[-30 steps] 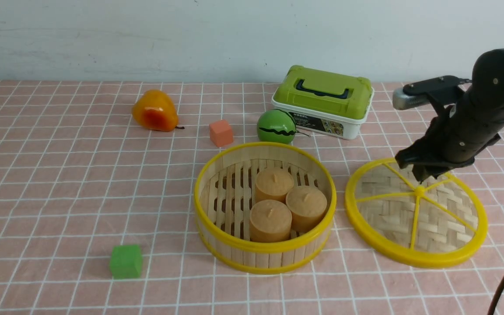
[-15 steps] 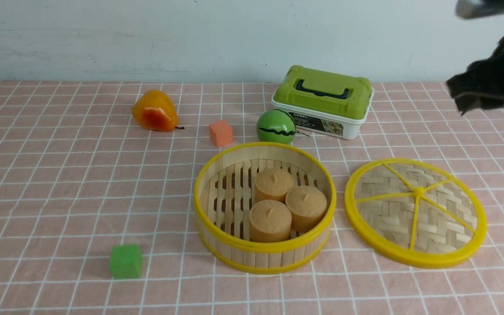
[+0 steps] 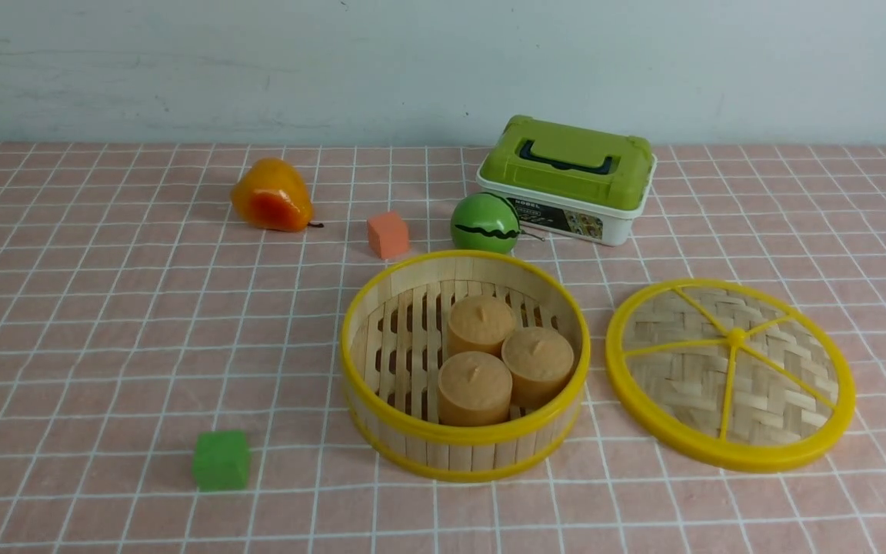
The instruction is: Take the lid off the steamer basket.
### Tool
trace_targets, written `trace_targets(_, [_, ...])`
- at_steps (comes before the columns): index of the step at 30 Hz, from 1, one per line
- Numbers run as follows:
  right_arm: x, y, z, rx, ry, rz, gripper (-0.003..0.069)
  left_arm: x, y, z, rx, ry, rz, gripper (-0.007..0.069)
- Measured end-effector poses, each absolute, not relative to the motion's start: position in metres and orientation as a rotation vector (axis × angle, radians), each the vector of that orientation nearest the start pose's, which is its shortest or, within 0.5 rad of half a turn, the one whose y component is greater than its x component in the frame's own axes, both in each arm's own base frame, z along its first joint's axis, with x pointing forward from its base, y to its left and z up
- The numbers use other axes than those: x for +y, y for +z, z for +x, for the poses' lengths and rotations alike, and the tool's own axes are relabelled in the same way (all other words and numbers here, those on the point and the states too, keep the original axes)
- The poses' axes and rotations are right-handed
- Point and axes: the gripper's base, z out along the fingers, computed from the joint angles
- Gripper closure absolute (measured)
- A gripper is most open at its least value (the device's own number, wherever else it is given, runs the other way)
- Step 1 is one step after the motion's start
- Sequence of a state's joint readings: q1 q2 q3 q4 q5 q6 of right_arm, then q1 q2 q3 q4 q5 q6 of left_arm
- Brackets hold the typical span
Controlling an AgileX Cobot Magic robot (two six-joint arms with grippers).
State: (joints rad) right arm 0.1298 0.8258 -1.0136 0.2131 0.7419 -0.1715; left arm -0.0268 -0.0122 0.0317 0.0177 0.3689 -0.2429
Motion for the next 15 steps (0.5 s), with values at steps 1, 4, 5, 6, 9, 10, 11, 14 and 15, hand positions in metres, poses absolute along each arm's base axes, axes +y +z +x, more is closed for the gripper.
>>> trace_targets(1, [0.031,0.402,0.137,1.973,0.232,-0.226,0.0678,-0.001,0.17,0.053,1.866,-0.168,-0.191,0.0385])
trace_targets(4, [0.03,0.398,0.12,1.917,0.252,-0.211,0.0682,-0.001,0.17,0.053,1.866,-0.168,-0.191,0.0385])
trace_targets(5, [0.029,0.397,0.113,1.902,0.257,-0.208,0.0682,-0.001,0.17,0.053,1.866,-0.168,-0.191,0.0385])
trace_targets(6, [0.029,0.396,0.112,1.901,0.257,-0.208,0.0682,-0.001,0.17,0.053,1.866,-0.168,-0.191,0.0385])
trace_targets(9, [0.028,0.392,0.096,1.884,0.261,-0.213,0.068,-0.001,0.17,0.053,1.866,-0.168,-0.191,0.0385])
trace_targets(10, [0.027,0.392,0.094,1.884,0.261,-0.215,0.068,-0.001,0.17,0.053,1.866,-0.168,-0.191,0.0385])
trace_targets(11, [0.027,0.392,0.093,1.881,0.261,-0.216,0.068,-0.001,0.17,0.053,1.866,-0.168,-0.191,0.0385])
trace_targets(14, [0.027,0.391,0.089,1.895,0.263,-0.223,0.0678,-0.001,0.17,0.053,1.866,-0.168,-0.191,0.0385])
trace_targets(15, [0.027,0.39,0.089,1.901,0.264,-0.225,0.0678,-0.001,0.17,0.053,1.866,-0.168,-0.191,0.0385])
